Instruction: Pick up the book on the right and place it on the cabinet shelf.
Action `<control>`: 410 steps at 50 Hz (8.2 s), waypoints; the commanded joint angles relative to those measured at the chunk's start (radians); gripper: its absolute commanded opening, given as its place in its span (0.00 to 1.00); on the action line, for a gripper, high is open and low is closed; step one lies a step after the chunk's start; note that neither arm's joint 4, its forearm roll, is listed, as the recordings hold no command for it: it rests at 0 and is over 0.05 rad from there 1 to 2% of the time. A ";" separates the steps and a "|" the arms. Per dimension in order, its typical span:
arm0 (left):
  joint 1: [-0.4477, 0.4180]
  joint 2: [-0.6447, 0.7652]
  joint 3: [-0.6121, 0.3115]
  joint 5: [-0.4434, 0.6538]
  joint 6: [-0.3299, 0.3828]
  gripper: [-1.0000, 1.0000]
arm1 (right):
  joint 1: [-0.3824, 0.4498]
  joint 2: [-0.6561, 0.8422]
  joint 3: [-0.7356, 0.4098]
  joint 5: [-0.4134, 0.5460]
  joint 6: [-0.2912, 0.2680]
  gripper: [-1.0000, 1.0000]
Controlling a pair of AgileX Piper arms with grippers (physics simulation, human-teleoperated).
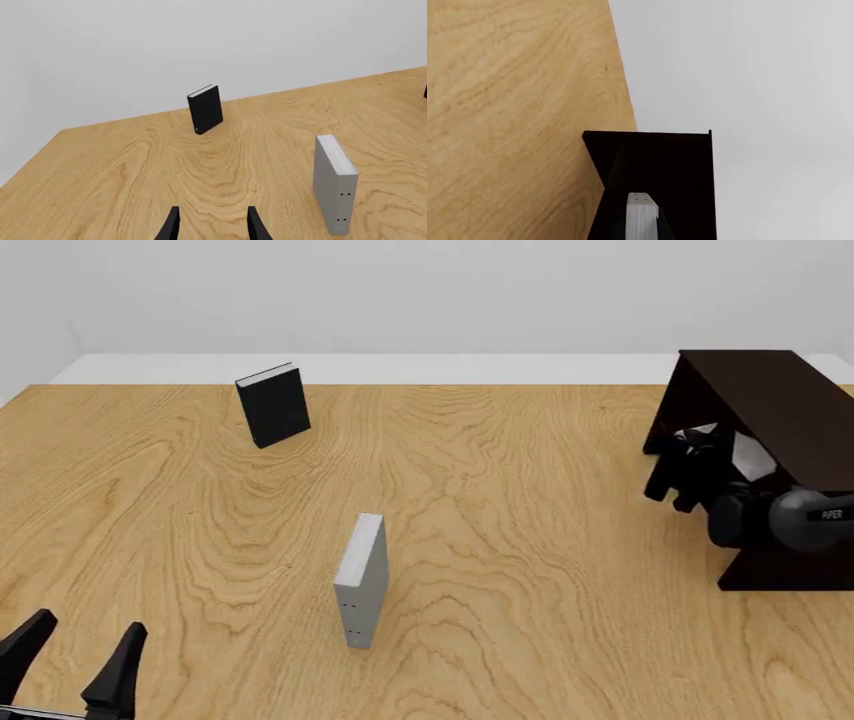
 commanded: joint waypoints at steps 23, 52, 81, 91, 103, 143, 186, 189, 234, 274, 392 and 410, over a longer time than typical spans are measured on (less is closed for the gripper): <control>0.003 0.000 0.001 0.001 -0.004 1.00 | 0.011 -0.012 -0.014 0.058 0.072 0.00; -0.001 0.000 0.001 -0.004 -0.003 1.00 | 0.002 -0.021 -0.017 0.131 0.131 1.00; 0.001 0.000 0.001 -0.005 -0.001 1.00 | 0.062 -0.020 -0.005 0.134 0.166 1.00; 0.005 0.000 0.001 -0.001 -0.005 1.00 | 0.074 -0.016 0.003 0.133 0.167 1.00; 0.035 0.000 0.001 0.019 -0.010 1.00 | 0.083 -0.018 -0.001 0.139 0.172 1.00; 0.093 0.000 0.001 0.038 -0.032 1.00 | 0.106 -0.019 -0.031 0.140 0.188 1.00; 0.084 0.000 0.001 0.030 -0.039 1.00 | 0.070 0.108 -0.167 0.202 0.141 1.00; 0.086 0.000 0.000 0.029 -0.036 1.00 | 0.050 0.111 -0.173 0.204 0.135 1.00; 0.066 0.000 0.001 0.031 -0.028 1.00 | -0.028 0.032 -0.074 0.153 0.143 1.00; 0.040 0.000 0.000 0.029 -0.022 1.00 | -0.074 -0.029 0.041 0.103 0.145 1.00; 0.026 0.000 0.001 0.027 -0.019 1.00 | -0.012 -0.032 0.083 0.096 0.135 1.00; 0.028 0.000 0.001 0.033 -0.020 1.00 | 0.027 -0.034 0.046 0.120 0.149 1.00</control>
